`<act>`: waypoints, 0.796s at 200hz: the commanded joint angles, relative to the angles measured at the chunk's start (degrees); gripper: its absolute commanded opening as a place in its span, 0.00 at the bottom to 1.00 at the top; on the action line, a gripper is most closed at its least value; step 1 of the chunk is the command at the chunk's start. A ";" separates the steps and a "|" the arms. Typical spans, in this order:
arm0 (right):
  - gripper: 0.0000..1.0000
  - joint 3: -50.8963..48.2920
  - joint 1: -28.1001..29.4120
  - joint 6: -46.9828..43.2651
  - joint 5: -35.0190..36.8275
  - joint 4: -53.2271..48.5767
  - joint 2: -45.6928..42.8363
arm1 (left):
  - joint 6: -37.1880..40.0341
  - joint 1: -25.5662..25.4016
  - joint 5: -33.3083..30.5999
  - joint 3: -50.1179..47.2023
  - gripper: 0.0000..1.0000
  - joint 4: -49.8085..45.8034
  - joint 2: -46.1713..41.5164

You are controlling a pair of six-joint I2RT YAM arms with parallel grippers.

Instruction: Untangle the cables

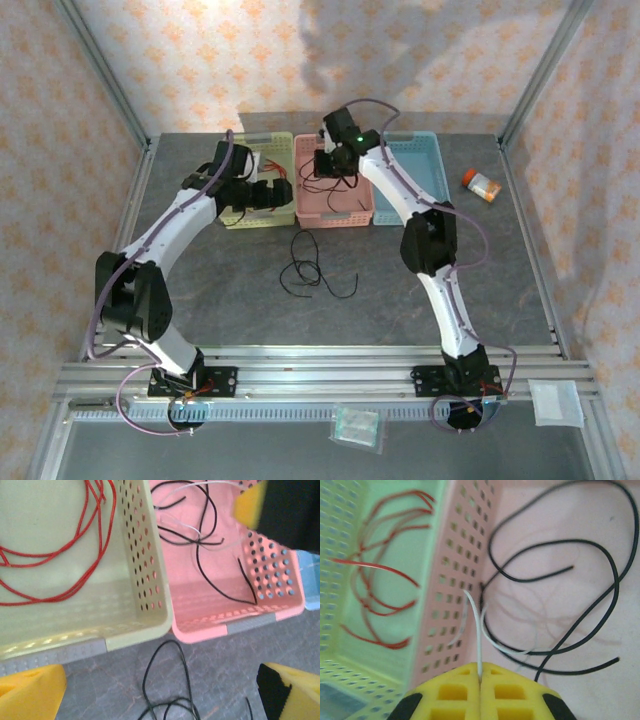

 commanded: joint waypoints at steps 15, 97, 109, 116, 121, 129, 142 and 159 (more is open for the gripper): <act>0.00 0.69 0.03 2.48 -1.76 1.88 -9.06 | -4.97 -0.37 -2.08 7.17 0.99 4.00 5.75; 0.00 2.58 -0.88 9.26 7.51 4.43 -18.86 | -5.66 -3.65 -1.81 22.39 0.99 3.10 18.01; 0.00 2.58 -1.52 9.87 10.56 4.54 -20.55 | -5.01 -4.35 -1.90 22.95 0.99 2.99 18.28; 0.00 2.63 -2.12 10.11 11.55 4.85 -21.59 | -4.73 -4.68 -1.90 22.97 0.99 2.92 18.26; 0.00 2.61 -2.45 10.27 11.97 5.08 -22.19 | -4.57 -4.93 -1.97 22.88 0.99 2.90 18.27; 0.00 2.67 -3.06 10.42 12.37 5.67 -23.24 | -4.53 -5.16 -1.99 22.69 0.99 2.68 18.33; 0.00 2.68 -3.93 10.72 12.33 6.93 -24.90 | -4.53 -5.50 -2.05 22.16 0.99 2.47 18.33; 0.00 2.81 -5.03 11.53 10.90 8.77 -26.65 | -4.55 -5.74 -2.38 21.79 0.99 1.99 18.13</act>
